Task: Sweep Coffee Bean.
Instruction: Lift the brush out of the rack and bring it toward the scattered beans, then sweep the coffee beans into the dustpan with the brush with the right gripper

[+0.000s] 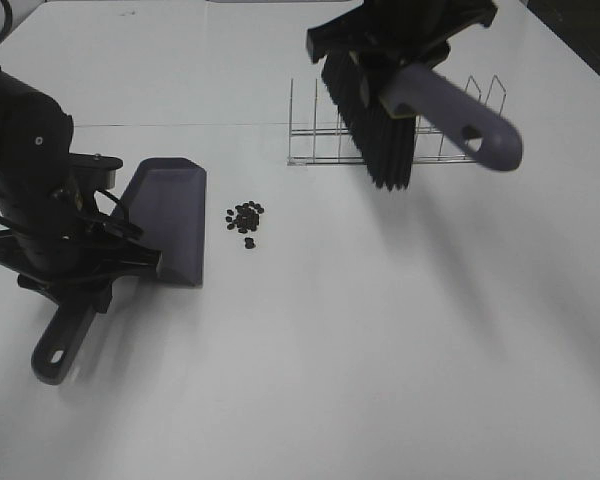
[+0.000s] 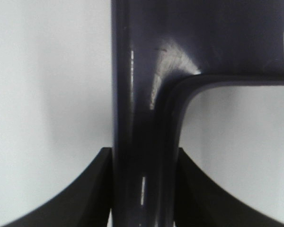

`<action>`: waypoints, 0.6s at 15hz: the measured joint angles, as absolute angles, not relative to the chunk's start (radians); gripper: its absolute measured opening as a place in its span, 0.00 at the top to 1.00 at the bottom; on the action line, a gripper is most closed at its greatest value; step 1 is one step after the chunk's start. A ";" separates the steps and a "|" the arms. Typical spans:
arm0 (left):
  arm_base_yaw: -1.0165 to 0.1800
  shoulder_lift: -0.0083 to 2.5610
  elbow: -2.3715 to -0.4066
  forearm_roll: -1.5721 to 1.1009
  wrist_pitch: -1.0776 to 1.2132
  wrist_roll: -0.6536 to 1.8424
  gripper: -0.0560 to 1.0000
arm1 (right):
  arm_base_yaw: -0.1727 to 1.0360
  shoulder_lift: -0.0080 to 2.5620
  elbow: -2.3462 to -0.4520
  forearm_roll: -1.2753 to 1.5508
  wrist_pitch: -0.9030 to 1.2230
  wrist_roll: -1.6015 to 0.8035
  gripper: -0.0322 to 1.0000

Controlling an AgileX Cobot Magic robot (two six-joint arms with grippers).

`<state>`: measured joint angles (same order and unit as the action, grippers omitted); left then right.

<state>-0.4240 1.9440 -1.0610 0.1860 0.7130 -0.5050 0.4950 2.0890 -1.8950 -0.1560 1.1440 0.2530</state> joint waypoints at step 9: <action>-0.471 2.037 -1.075 0.149 0.703 -0.492 0.62 | 0.683 2.309 -1.785 -0.400 1.078 0.418 0.67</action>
